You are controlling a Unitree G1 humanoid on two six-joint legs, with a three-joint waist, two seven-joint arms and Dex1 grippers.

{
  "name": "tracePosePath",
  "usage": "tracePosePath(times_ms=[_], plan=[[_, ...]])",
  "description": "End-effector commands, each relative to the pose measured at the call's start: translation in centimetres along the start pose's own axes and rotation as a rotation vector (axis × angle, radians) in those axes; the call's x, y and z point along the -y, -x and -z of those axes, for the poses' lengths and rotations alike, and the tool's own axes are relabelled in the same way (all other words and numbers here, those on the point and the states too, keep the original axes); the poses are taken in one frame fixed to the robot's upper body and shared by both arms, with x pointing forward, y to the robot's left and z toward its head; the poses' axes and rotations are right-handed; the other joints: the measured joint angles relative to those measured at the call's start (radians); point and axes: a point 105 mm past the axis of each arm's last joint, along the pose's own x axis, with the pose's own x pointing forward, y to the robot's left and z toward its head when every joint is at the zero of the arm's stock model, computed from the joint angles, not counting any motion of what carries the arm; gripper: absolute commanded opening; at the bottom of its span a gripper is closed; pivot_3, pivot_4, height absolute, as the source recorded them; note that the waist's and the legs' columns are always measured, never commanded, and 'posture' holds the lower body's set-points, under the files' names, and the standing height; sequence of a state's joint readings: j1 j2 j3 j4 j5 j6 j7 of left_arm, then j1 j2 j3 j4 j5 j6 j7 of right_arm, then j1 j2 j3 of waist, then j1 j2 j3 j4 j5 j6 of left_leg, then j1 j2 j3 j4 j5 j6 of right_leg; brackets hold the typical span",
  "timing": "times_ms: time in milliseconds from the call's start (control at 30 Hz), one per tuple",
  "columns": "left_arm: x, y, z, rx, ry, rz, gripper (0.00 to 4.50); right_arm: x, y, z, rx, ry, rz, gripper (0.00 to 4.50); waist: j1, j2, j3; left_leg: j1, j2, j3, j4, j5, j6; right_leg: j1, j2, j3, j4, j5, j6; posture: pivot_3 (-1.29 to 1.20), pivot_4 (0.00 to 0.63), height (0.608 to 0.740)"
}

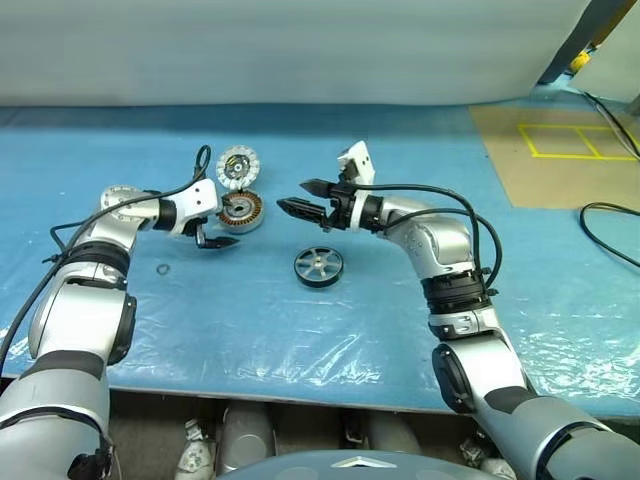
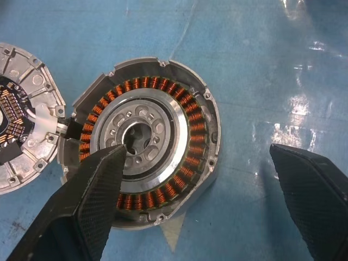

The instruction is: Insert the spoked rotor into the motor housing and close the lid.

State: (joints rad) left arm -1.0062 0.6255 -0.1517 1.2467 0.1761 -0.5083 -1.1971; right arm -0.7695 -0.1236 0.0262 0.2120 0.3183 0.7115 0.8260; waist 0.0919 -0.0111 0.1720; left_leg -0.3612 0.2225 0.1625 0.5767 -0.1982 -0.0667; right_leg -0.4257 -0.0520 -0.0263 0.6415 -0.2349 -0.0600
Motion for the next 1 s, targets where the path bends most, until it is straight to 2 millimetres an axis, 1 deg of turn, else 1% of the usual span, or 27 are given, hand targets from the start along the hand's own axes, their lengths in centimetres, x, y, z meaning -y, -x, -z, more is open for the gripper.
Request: tracePosePath(times_ms=[33, 200, 400, 567, 1000], plan=[[-0.4, -0.1, -0.6, -0.011, -0.049, 0.001, 4.46, -0.8, 0.2, -1.1, 0.037, 0.032, -0.018, 4.50, 0.002, 0.000, 0.000, 0.000, 0.000, 0.000, 0.000, 0.000, 0.000, 0.000, 0.000, 0.000, 0.000, 0.000, 0.000, 0.00, 0.150, 0.740], [-0.5, -0.8, -0.6, -0.037, -0.056, -0.005, 4.46, -0.8, 0.4, -0.9, 0.039, 0.022, -0.006, 4.50, 0.005, 0.000, 0.000, 0.000, 0.000, -0.001, 0.000, 0.000, 0.000, 0.000, 0.000, 0.000, 0.000, 0.000, 0.000, 0.00, 0.150, 0.740], [-1.0, -1.5, -1.4, -0.040, -0.071, -0.022, 4.46, -0.6, 0.5, -0.4, 0.035, 0.009, 0.014, 4.50, 0.008, 0.000, 0.000, -0.001, -0.002, -0.002, 0.000, 0.000, 0.000, 0.001, -0.001, 0.000, 0.000, 0.000, 0.001, 0.00, 0.150, 0.740], [-1.2, -1.6, -2.0, -0.019, -0.072, -0.022, 4.46, -0.5, 0.6, 0.0, 0.028, 0.002, 0.027, 4.50, 0.005, 0.000, 0.000, -0.003, -0.002, -0.004, 0.000, 0.000, 0.000, 0.000, -0.001, -0.001, -0.001, 0.001, 0.001, 0.00, 0.150, 0.740], [-0.8, -1.4, -0.7, -0.099, -0.038, 0.010, 4.46, -0.1, 0.5, 0.1, 0.027, 0.003, 0.051, 4.50, 0.004, 0.000, 0.000, -0.003, -0.002, -0.006, 0.000, 0.000, 0.000, 0.001, -0.001, -0.002, -0.002, 0.001, 0.002, 0.00, 0.150, 0.740]])
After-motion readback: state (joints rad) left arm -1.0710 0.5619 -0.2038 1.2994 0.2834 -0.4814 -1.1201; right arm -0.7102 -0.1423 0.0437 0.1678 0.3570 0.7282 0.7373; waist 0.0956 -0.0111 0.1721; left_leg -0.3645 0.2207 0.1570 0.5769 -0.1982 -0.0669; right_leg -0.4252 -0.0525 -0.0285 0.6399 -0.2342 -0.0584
